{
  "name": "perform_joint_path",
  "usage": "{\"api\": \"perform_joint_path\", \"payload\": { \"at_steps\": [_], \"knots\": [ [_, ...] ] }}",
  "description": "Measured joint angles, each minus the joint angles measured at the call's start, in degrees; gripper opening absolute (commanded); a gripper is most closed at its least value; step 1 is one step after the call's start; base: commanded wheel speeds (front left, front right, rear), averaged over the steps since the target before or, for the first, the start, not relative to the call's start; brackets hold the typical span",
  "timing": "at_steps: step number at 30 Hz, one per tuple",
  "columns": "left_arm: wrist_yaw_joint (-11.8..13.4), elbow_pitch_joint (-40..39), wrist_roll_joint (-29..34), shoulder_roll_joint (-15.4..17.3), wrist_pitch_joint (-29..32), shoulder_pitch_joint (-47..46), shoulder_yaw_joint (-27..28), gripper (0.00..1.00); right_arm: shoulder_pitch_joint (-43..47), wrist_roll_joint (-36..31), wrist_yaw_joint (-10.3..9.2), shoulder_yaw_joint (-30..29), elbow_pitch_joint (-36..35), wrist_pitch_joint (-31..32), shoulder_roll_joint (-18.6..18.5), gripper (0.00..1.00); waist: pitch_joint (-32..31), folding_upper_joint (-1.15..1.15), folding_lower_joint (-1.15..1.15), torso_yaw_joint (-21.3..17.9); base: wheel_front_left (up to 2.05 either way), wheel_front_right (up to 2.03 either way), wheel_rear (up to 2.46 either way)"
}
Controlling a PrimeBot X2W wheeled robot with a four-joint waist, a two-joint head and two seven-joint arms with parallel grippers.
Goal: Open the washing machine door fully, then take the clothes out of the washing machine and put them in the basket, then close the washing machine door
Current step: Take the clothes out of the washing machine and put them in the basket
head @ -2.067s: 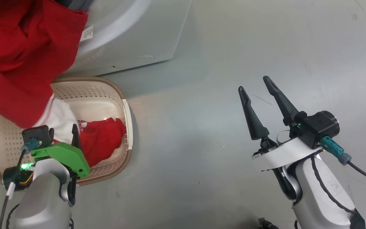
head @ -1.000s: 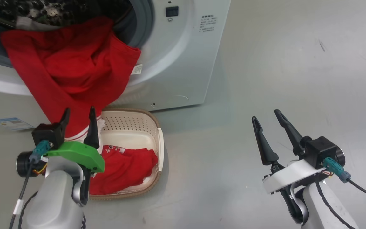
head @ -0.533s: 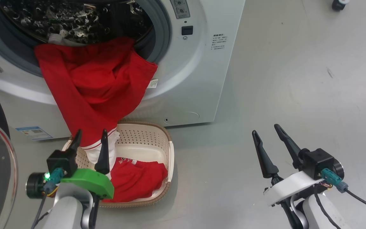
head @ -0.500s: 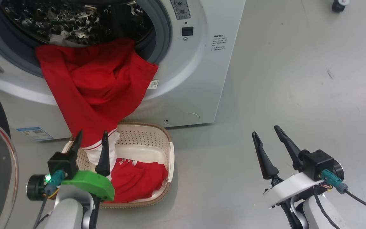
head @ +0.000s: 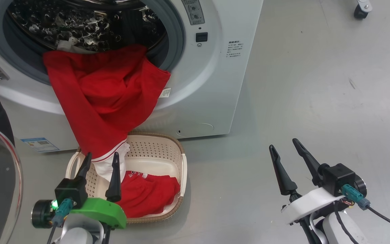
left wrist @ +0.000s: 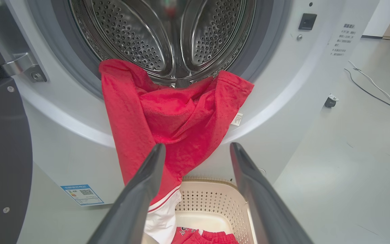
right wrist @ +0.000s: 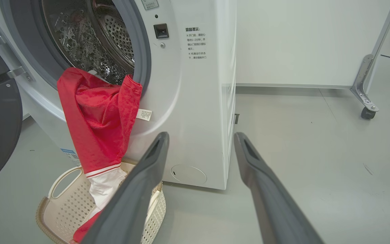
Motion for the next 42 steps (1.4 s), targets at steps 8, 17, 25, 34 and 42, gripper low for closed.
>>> {"api": "perform_joint_path", "payload": {
  "at_steps": [8,17,25,34,42],
  "knots": [
    [0.53,-2.45,-0.02,0.02,0.00,1.85,-0.59,1.00,0.01,0.00,0.00,0.00,-0.03,0.00,0.02,1.00,-0.10,0.00,0.00,-0.12,0.00,0.00,0.00],
    [1.10,-4.92,-0.67,0.03,0.00,2.59,-0.89,1.00,0.01,0.00,0.00,0.14,-0.66,0.00,0.10,1.00,0.43,0.00,0.00,-0.48,0.00,0.00,0.00],
    [1.79,-4.89,-2.10,0.04,1.10,2.58,0.49,1.00,-0.24,0.00,0.00,1.05,-2.01,0.00,0.15,1.00,2.50,0.00,0.00,-1.39,0.00,0.00,0.00],
    [2.34,-1.58,-3.56,0.33,4.19,-0.81,2.78,1.00,-2.01,0.01,0.00,1.52,-3.89,0.00,0.23,1.00,6.54,0.00,0.00,-3.24,0.00,0.00,0.00],
    [2.48,2.49,-5.04,2.16,9.17,-8.01,5.13,1.00,-4.86,0.13,0.02,2.40,-5.09,0.00,0.27,1.00,11.38,0.00,0.00,-5.28,0.00,0.00,0.00]
  ]
}}
